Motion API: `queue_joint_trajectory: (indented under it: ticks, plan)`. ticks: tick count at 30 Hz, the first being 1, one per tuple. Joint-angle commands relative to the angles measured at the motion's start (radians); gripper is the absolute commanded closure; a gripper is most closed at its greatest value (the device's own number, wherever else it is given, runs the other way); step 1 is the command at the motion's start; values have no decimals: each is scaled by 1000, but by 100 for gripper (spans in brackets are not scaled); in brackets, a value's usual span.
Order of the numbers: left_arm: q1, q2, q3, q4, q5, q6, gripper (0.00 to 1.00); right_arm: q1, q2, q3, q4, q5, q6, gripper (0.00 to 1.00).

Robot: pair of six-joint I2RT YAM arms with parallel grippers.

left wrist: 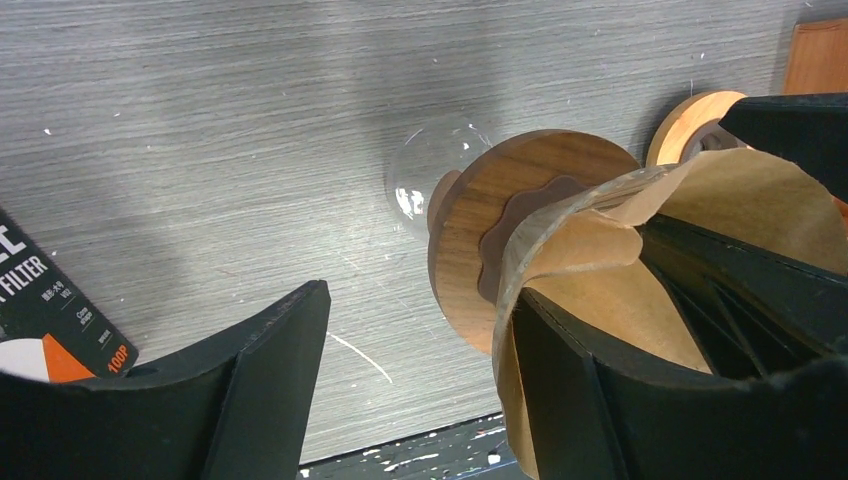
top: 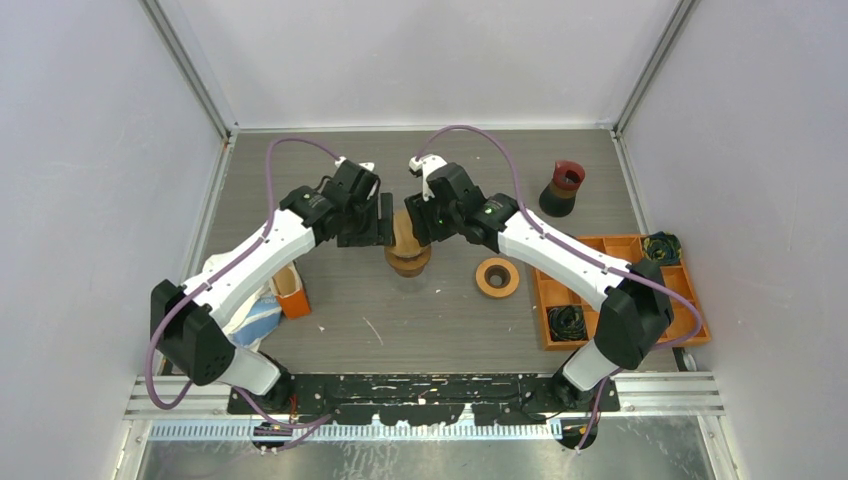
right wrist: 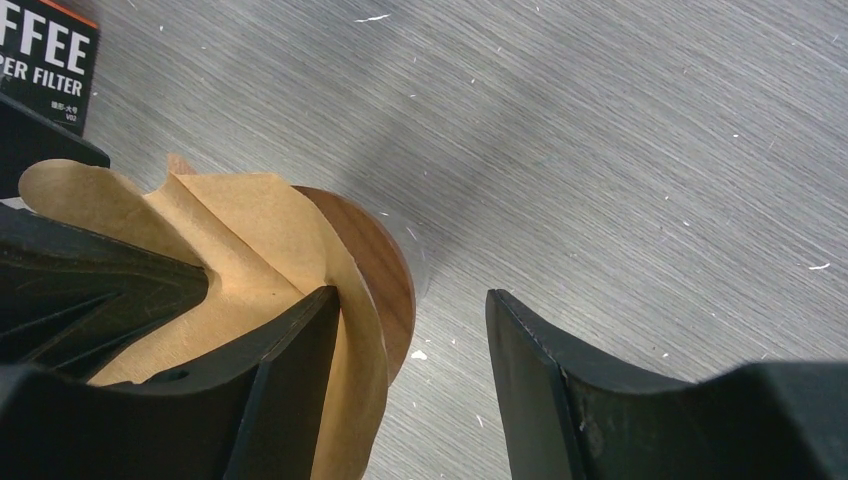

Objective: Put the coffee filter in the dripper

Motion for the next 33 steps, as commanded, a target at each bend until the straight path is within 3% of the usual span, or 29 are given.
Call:
queue_joint_trajectory:
  ticks: [1, 10, 24, 33]
  plan:
    - [5, 4, 2, 30, -17, 4, 32, 5, -46, -6, 38, 16, -3, 39]
    - [5, -22, -7, -6, -45, 1, 33, 4, -45, -18, 39, 33, 2, 38]
    - [6, -86, 28, 61, 56, -2, 19, 4, -65, -4, 40, 1, 1, 39]
    - [12, -25, 53, 83, 82, 8, 18, 4, -59, 0, 42, -12, -3, 38]
